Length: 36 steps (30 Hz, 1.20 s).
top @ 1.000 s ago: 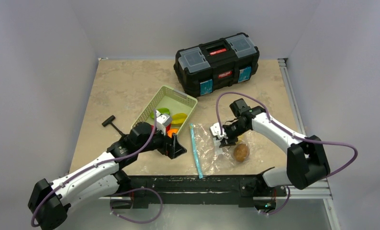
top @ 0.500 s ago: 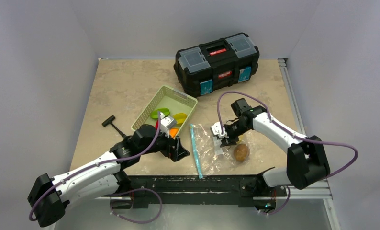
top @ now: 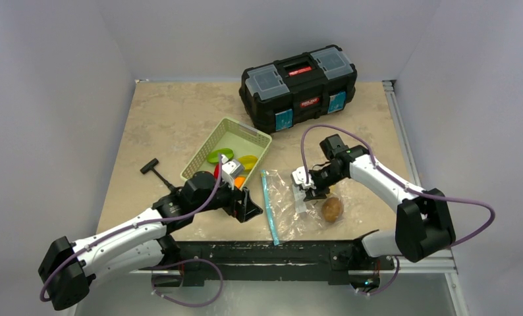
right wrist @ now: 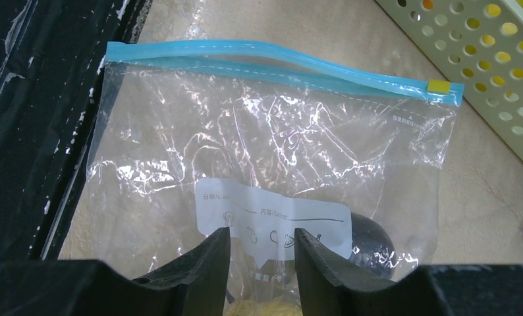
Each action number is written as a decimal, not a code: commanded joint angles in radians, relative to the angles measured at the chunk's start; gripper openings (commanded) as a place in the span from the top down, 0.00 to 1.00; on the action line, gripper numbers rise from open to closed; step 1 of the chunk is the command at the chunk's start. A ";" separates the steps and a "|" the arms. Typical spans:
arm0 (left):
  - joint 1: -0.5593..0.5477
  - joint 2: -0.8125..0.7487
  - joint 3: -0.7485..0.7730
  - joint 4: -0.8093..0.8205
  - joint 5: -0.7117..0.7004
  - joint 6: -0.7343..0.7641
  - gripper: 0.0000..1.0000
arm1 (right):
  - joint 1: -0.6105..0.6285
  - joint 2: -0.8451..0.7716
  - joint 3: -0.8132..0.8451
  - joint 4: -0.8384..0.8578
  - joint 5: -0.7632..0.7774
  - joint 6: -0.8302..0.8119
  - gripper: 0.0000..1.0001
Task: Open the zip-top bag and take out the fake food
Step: Pick up the fake fruit from the zipper food storage bag.
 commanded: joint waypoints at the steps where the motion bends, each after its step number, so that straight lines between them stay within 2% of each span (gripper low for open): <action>1: -0.007 0.003 -0.012 0.075 -0.007 -0.012 0.05 | -0.007 -0.017 0.015 -0.017 -0.041 -0.016 0.60; 28: -0.021 0.005 -0.027 0.094 -0.001 0.001 0.05 | -0.062 -0.043 0.053 -0.033 -0.077 -0.008 0.60; 36: -0.020 0.015 -0.028 0.101 -0.016 -0.003 0.05 | -0.066 -0.049 0.113 0.002 0.025 0.053 0.56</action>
